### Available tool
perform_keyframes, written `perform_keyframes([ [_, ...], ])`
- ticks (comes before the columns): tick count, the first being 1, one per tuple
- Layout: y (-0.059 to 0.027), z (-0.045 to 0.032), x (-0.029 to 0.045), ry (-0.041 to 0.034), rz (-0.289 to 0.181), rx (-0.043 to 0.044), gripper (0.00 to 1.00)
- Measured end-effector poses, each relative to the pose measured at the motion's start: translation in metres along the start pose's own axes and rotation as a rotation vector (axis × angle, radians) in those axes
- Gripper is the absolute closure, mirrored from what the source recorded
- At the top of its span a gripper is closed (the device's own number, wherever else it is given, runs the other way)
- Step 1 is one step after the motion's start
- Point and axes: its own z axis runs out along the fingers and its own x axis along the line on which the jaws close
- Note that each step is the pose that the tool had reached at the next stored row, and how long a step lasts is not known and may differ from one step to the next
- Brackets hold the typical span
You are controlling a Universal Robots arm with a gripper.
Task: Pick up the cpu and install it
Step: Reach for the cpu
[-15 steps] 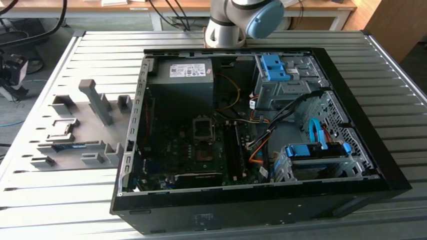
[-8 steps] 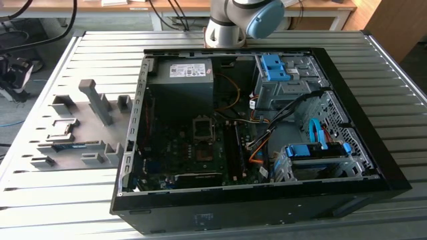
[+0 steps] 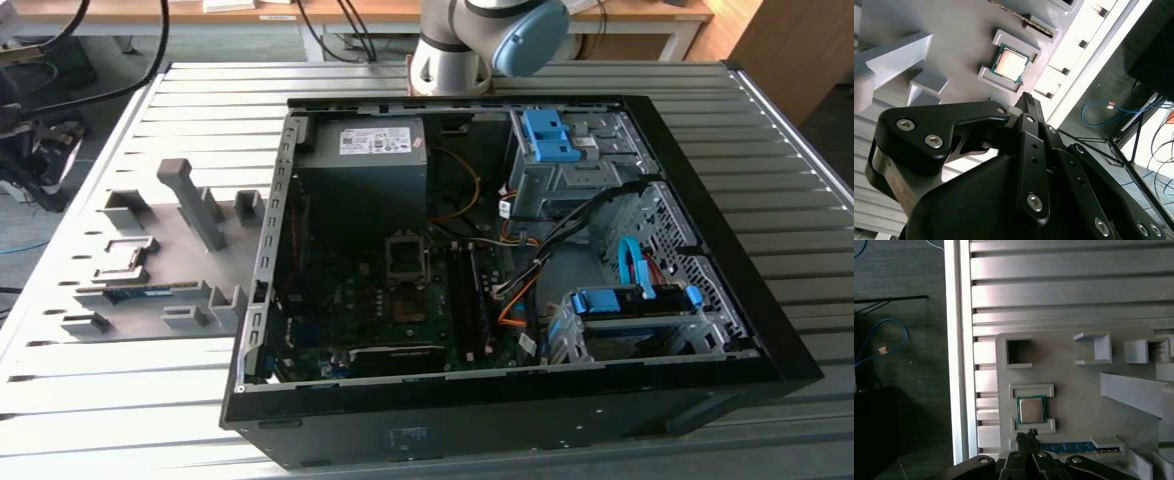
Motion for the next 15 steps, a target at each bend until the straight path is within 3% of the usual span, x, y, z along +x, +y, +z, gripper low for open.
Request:
perform_keyframes([
  [15,0.0017,0.0269,-0.0189,-0.0004,-0.056,0.0019,0.9],
])
